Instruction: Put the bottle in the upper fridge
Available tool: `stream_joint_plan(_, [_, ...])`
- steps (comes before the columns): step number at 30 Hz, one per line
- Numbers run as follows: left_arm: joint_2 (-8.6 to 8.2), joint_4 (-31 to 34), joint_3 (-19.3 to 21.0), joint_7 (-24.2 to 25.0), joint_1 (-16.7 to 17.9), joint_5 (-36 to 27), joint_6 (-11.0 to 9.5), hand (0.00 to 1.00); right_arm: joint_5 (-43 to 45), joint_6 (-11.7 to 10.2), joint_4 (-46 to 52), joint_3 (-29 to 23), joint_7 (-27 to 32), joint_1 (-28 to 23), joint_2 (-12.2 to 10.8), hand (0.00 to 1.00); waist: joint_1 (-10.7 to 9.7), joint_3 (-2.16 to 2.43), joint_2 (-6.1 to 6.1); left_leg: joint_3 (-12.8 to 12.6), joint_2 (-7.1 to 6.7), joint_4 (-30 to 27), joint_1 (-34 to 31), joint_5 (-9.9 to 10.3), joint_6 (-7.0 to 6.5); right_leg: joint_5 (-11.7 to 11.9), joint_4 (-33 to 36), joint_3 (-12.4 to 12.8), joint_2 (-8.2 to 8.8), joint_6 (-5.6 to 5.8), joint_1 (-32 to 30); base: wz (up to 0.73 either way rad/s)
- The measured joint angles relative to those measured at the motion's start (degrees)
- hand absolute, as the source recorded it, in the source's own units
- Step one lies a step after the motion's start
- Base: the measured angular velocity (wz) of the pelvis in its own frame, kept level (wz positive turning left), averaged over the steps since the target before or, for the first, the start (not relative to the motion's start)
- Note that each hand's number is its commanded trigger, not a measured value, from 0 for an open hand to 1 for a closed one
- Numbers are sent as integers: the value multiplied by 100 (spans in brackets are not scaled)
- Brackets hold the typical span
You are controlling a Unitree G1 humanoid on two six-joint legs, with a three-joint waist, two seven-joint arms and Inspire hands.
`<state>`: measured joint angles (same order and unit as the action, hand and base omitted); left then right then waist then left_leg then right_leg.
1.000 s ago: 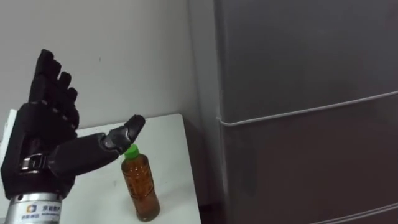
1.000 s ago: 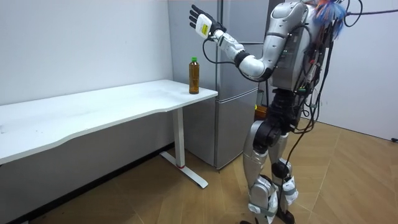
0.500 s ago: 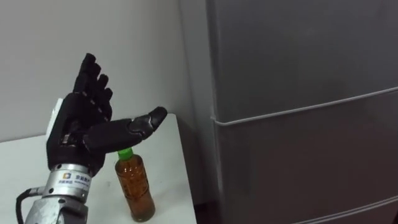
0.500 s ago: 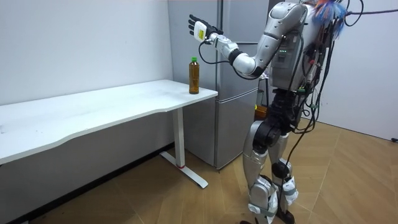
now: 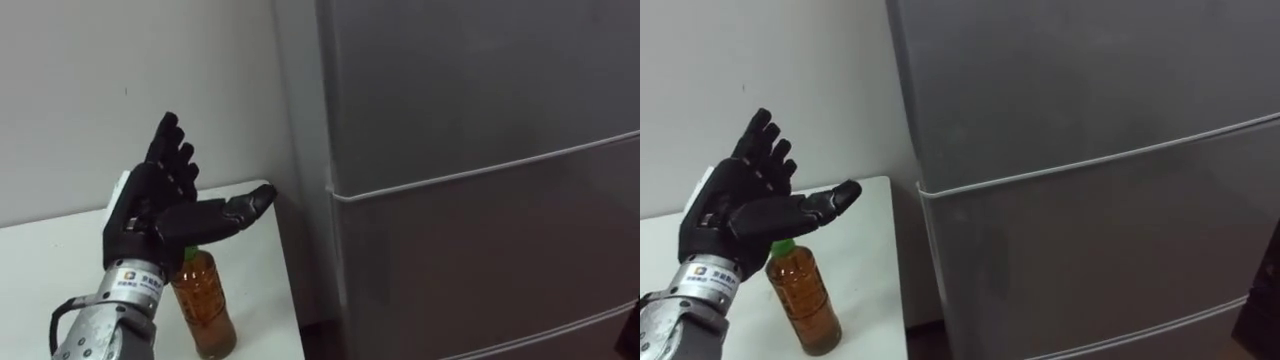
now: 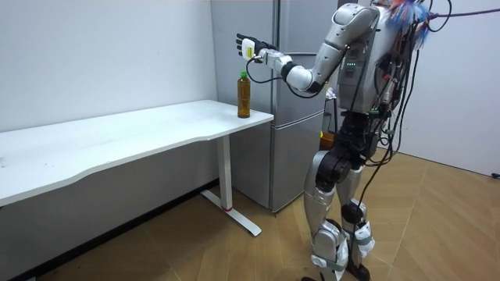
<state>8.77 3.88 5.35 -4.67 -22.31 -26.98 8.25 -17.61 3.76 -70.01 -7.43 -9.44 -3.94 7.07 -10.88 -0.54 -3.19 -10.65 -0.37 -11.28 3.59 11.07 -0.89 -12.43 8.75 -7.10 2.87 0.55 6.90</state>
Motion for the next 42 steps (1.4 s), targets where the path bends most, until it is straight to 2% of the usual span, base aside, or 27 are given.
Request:
stream_joint_plan(2, [2,-51,-1,10,-116,-34,0,0,-2,0,18,1,4,-3,0,0,0,7,-11,-16,2,0,1,0,0,1,2,2,0,-1,-1,0])
stream_joint_plan(7, [27,-51,-7,43,-133,-39,29,0,-5,7,118,-1,2,-61,7,0,-65,46,-80,-28,9,-6,10,0,0,8,11,7,-5,-8,5,0])
stream_joint_plan(10, [160,-50,-98,93,-251,-29,57,0,21,60,115,-6,-17,-35,34,0,-120,41,-118,-23,10,-3,11,0,0,9,17,-5,-4,-10,8,0])
stream_joint_plan(14, [177,39,-166,224,-324,-34,59,0,20,117,103,-10,-115,-5,103,0,-163,32,-185,-16,10,1,13,0,0,22,18,0,-2,-5,3,0])
stream_joint_plan(18, [208,576,-350,277,-337,-32,105,0,15,132,112,-6,-150,14,161,0,-161,34,-205,-17,9,10,-4,0,0,16,-13,-12,-1,4,-19,0])
stream_joint_plan(22, [432,1430,-499,313,-371,-41,115,0,10,143,104,-8,-173,22,243,0,-148,49,-263,-21,7,-6,-91,0,0,24,2,7,0,7,-99,0])
stream_joint_plan(25, [450,1566,-536,324,-496,-67,116,0,-23,219,97,-12,-173,-20,285,0,-148,60,-309,-24,7,-8,-88,0,0,30,6,4,-1,5,-84,0])
stream_joint_plan(31, [451,1600,-656,477,-523,-306,173,0,-226,262,98,12,-161,-2,361,0,-129,44,-397,-21,7,-4,-73,0,0,30,-2,55,-5,4,-85,-3])
stream_joint_plan(35, [448,1744,-796,526,-522,-494,190,0,-264,274,86,97,-163,5,382,0,-123,31,-377,-22,4,-1,-81,0,0,29,-8,54,-3,5,-91,0])
stream_joint_plan(39, [448,1757,-870,540,-522,-485,190,0,-259,333,116,175,-151,17,393,0,-104,-4,-326,-21,4,-2,-95,0,0,29,-10,44,-4,5,-99,0])
stream_joint_plan(42, [448,1757,-901,542,-522,-485,190,0,-260,333,120,181,-128,17,393,0,-98,-6,-321,-21,-1,-2,-102,0,0,28,-11,47,-1,6,-106,0])
